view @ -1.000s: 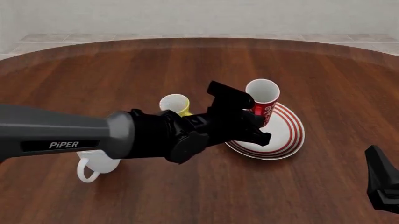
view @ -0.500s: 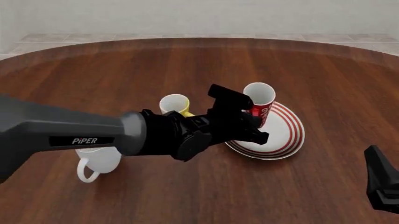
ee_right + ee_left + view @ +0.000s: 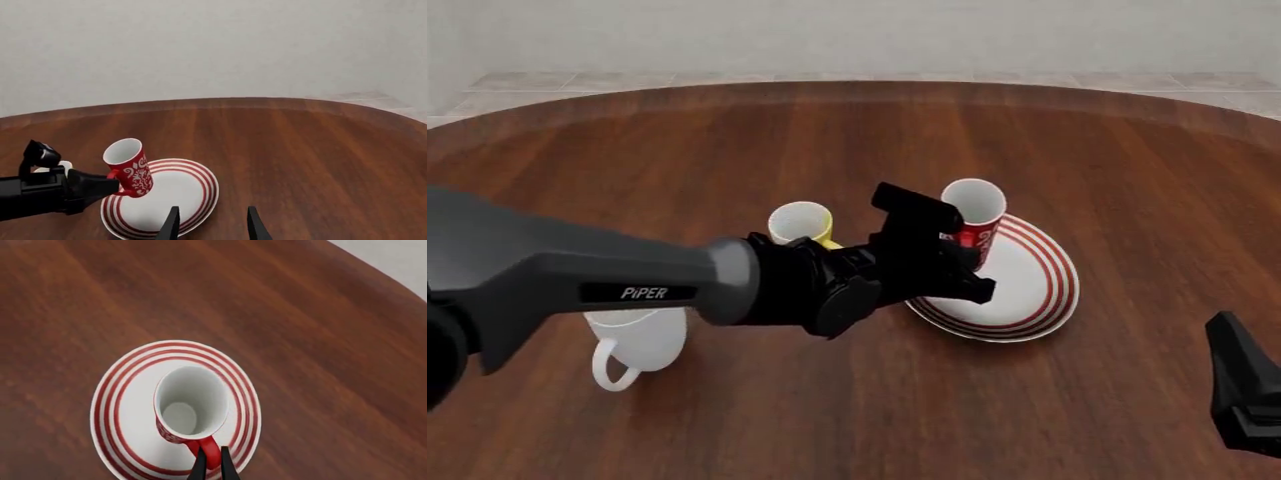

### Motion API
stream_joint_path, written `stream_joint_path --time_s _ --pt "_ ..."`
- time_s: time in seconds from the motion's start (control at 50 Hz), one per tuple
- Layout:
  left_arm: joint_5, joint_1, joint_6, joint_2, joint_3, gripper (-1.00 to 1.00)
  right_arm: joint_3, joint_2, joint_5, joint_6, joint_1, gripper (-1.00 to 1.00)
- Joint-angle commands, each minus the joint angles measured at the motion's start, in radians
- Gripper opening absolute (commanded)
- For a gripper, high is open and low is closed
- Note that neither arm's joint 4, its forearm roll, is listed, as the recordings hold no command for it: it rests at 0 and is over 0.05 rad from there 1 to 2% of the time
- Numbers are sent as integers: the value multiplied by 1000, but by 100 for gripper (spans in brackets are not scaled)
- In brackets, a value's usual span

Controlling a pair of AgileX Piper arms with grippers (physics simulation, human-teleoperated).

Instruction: Pick up the red mug and put it on the plate

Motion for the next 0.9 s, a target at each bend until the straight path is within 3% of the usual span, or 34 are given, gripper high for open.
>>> stream_joint_path --time_s 0.02,0.9 --pt "-6 9 5 17 -16 -100 0 2 0 2 -1 100" --pt "-16 0 -9 85 -53 -100 0 8 -8 4 -3 100"
